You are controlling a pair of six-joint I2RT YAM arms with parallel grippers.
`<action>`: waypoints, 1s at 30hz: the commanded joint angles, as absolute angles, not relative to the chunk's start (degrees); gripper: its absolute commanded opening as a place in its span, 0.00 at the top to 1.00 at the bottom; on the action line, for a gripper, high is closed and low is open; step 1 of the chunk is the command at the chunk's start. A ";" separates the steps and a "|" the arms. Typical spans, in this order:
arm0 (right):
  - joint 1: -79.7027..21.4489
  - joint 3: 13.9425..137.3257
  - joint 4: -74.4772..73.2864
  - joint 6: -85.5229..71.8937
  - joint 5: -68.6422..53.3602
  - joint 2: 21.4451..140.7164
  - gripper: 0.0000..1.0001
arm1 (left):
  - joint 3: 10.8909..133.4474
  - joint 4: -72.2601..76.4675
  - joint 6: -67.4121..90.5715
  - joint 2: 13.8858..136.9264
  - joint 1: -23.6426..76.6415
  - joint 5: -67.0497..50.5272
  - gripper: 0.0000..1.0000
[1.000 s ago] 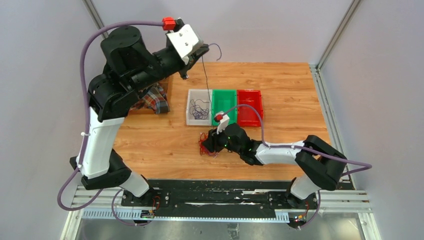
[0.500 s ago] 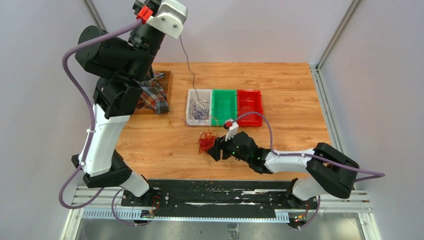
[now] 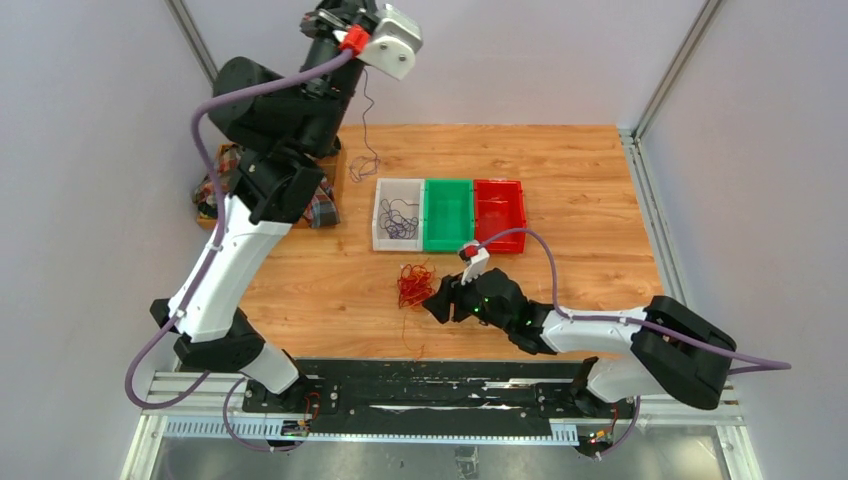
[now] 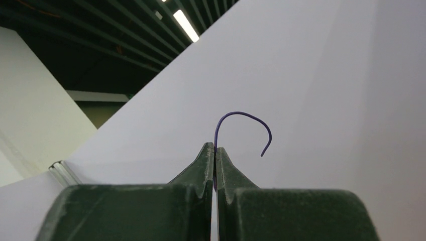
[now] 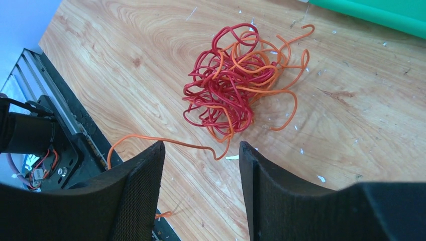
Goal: Untangle the cables
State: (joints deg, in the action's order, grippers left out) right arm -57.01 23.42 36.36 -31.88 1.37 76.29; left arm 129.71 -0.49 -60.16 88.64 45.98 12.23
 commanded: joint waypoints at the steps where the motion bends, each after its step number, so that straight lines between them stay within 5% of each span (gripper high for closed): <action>1: -57.95 22.22 35.92 -33.44 3.87 72.56 0.45 | 125.14 3.04 -62.21 87.55 45.17 13.23 0.99; 30: -57.91 18.02 21.48 -33.87 19.58 49.99 0.51 | 112.64 -1.10 -50.83 89.05 38.50 12.58 1.00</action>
